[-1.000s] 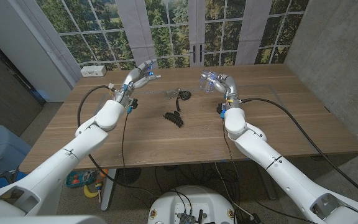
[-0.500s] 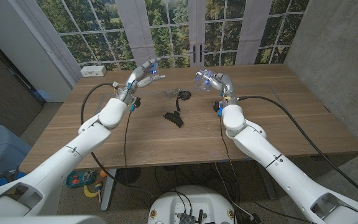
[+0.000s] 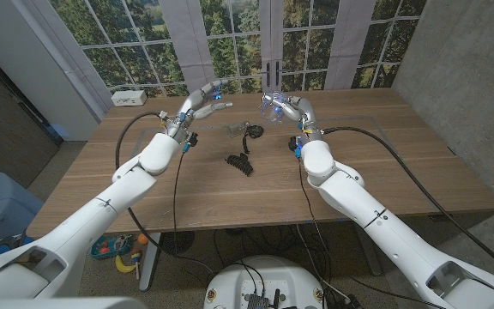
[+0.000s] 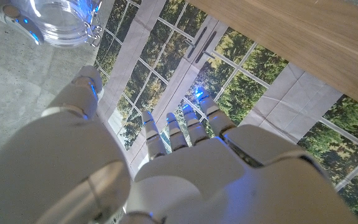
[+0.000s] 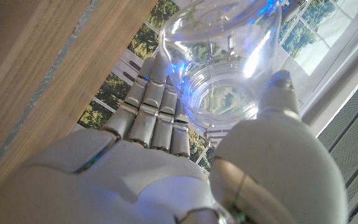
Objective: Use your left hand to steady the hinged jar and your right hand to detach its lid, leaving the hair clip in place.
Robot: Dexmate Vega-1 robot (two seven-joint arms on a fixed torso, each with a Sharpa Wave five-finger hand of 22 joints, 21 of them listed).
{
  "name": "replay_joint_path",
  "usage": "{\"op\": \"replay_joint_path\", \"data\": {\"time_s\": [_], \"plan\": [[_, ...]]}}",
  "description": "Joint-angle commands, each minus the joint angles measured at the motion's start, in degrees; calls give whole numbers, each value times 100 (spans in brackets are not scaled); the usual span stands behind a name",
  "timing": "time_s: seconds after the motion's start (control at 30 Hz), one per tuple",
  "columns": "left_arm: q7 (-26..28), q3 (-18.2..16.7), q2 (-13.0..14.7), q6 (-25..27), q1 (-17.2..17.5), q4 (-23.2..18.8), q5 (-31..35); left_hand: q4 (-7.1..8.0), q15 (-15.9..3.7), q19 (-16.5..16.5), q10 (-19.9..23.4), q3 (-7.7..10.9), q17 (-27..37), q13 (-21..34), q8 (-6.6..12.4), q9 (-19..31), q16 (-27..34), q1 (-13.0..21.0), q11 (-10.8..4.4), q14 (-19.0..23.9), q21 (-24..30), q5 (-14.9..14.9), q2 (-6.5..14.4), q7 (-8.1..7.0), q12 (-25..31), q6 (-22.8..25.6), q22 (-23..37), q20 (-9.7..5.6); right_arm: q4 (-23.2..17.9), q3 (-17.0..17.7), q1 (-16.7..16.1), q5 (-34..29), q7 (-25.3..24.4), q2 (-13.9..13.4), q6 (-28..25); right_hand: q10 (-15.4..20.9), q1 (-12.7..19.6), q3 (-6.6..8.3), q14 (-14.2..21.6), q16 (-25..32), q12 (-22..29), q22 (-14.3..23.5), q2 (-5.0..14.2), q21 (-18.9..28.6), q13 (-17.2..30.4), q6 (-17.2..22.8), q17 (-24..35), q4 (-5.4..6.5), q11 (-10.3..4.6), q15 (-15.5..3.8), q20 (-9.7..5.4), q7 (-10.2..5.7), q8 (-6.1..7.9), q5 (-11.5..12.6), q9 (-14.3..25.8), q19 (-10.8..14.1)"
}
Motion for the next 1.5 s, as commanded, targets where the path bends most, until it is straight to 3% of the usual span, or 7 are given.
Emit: {"op": "replay_joint_path", "data": {"time_s": [0.03,0.2,0.47,0.67,0.93,1.23,1.5], "plan": [[-22,71,-94,-122,-87,116,58,-9,-173,24,50,-85,10,21,26,24,8,90,-40,-9,-35,19,-2,1,2,74,31,-13,-90,-91,66,-34,-19,104,-66,1069,1524,663,331,-29,78,-8,1496,80,1033,1549,60,278,-998,-916,-89,-799,1,-5,-4,-35],[44,88,-127,-142,-91,117,138,-18,-179,66,69,-149,10,23,-31,21,10,139,-39,1,-35,28,-6,25,3,-41,33,8,-126,-95,73,20,-33,164,-138,1088,1528,682,349,-40,66,-22,1487,112,1014,1554,98,269,-991,-917,-83,-787,-12,-10,-19,-51],[160,94,-235,-316,-81,192,181,-10,-207,168,160,-228,9,26,22,34,37,289,-22,94,-29,74,70,-30,29,184,36,15,-216,-102,49,99,-64,232,-164,1093,1527,715,369,-67,53,-48,1479,172,1011,1558,157,263,-972,-908,-70,-761,-23,-17,-23,-59],[162,112,-315,-385,-73,241,136,-5,-300,290,324,-316,8,27,68,39,61,409,-140,208,-11,98,89,-31,77,415,40,-42,-219,-123,57,147,-72,286,-145,1101,1527,734,378,-84,48,-64,1471,207,1011,1560,190,257,-972,-909,-59,-740,-32,-21,-29,-63],[221,152,-448,-523,-88,333,158,12,-348,368,467,-520,13,32,176,36,62,489,-204,285,-20,95,43,111,89,791,46,-95,-195,-173,80,151,-95,349,-84,1104,1527,764,389,-112,41,-88,1462,256,1017,1557,242,247,-959,-906,-54,-735,-45,-27,-30,-88],[596,154,-612,-483,-38,318,425,-20,-538,591,873,-710,15,36,358,40,106,739,-342,536,16,91,59,240,159,1353,52,-172,-209,-179,57,221,-34,355,12,1110,1517,793,412,-135,29,-116,1454,318,1016,1569,303,245,-954,-902,-46,-726,-56,-35,-34,-103],[641,205,-659,-422,-83,309,512,-28,-577,660,960,-743,16,38,366,44,107,860,-383,587,27,86,94,230,157,1402,54,-183,-310,-177,27,292,61,318,105,1121,1510,819,417,-164,19,-140,1446,369,1011,1573,349,241,-940,-902,-44,-722,-62,-40,-27,-118]]}}
